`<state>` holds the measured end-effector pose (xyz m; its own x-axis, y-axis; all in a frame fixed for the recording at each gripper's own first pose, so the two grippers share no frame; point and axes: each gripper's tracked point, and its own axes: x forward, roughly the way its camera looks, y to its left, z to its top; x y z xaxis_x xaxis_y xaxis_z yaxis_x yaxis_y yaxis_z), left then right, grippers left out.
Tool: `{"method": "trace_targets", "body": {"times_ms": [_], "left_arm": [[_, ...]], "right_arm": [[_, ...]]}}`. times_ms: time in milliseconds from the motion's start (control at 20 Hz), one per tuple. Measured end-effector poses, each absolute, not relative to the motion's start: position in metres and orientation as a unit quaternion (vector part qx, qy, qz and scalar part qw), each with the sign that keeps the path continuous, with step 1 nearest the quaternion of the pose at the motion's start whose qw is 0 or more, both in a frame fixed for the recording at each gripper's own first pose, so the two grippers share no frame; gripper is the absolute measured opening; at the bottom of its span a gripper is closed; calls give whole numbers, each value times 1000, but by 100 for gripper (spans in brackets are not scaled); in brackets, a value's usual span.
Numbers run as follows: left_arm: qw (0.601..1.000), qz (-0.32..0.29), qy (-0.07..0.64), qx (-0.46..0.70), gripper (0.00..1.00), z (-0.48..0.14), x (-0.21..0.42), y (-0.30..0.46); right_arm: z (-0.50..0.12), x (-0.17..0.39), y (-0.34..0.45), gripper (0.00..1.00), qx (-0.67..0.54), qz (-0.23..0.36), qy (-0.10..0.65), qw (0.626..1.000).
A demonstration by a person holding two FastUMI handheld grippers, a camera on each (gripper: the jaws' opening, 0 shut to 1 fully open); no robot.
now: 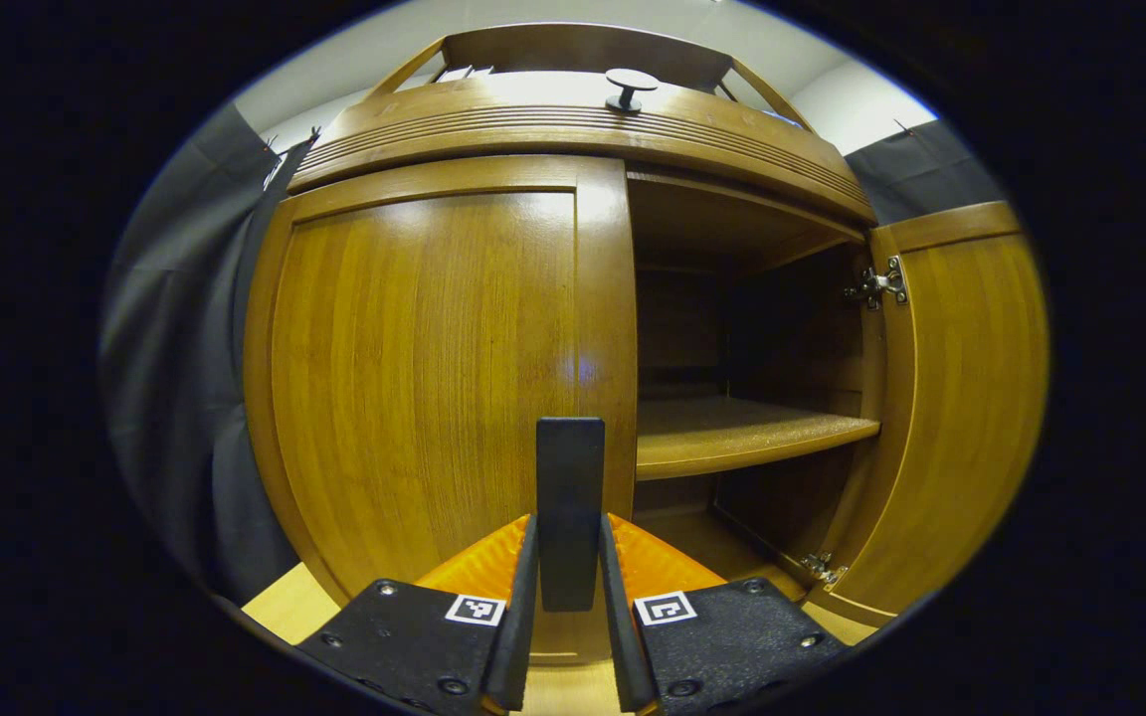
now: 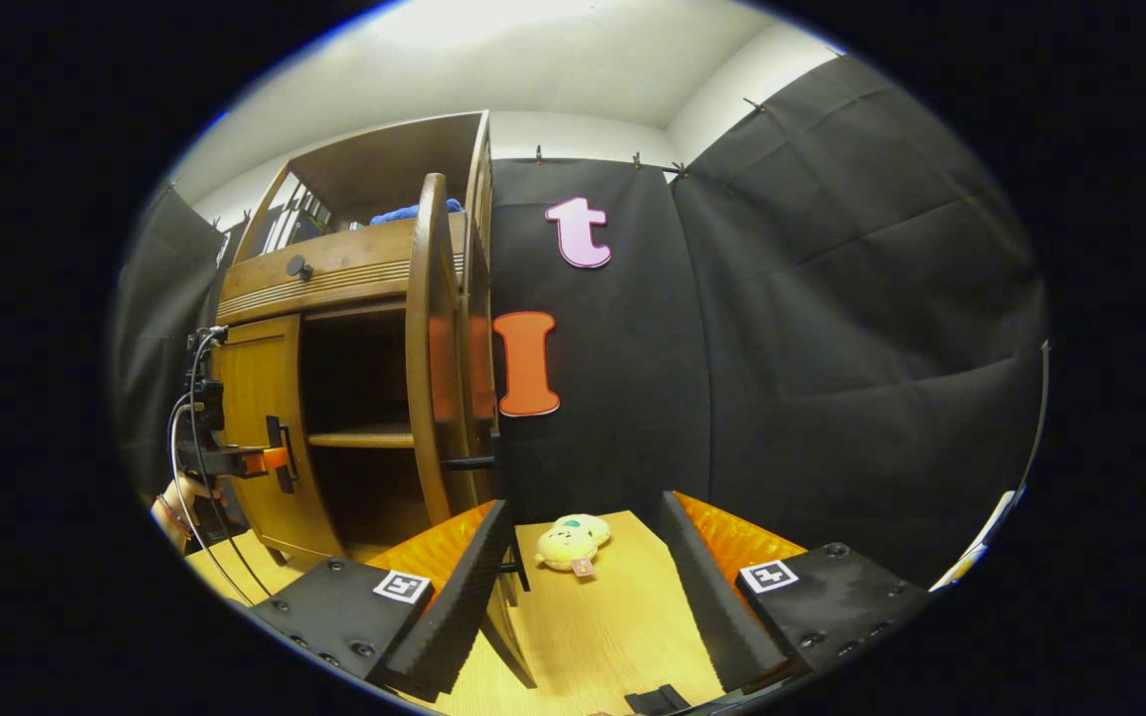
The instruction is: Open the right door of the double-door shoe cabinet with the right hand, and open the left door with the left hand.
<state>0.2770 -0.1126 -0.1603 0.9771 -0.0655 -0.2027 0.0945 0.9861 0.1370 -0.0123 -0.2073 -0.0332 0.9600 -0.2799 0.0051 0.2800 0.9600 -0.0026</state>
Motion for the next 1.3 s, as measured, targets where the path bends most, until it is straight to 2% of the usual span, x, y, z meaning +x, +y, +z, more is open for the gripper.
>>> {"method": "trace_targets", "body": {"times_ms": [100, 500, 800, 1050, 1100, 1150, 1300], "left_arm": [[991, -38, 101, 76, 36, -160, 278, -113], [992, -48, 94, 71, 19, -160, 266, -111], [990, -93, 88, 61, 19, -149, 231, -104], [990, -83, 98, 66, 18, -148, 218, -97], [990, -81, 98, 68, 18, -147, 214, -95], [990, -81, 98, 68, 18, -145, 209, -93], [990, -82, 96, 67, 18, -140, 192, -84]], "right_arm": [[-33, -13, -203, 98, -1, -138, -1, 990], [-34, -33, -181, 98, -4, -128, -1, 992], [-29, -52, -165, 98, -16, -125, -8, 992], [-27, -68, -142, 98, -30, -115, -12, 993], [-27, -72, -141, 89, -30, -114, -13, 993], [-26, -75, -139, 98, -29, -114, -14, 993], [-22, -84, -136, 98, -30, -115, -22, 993]]}}
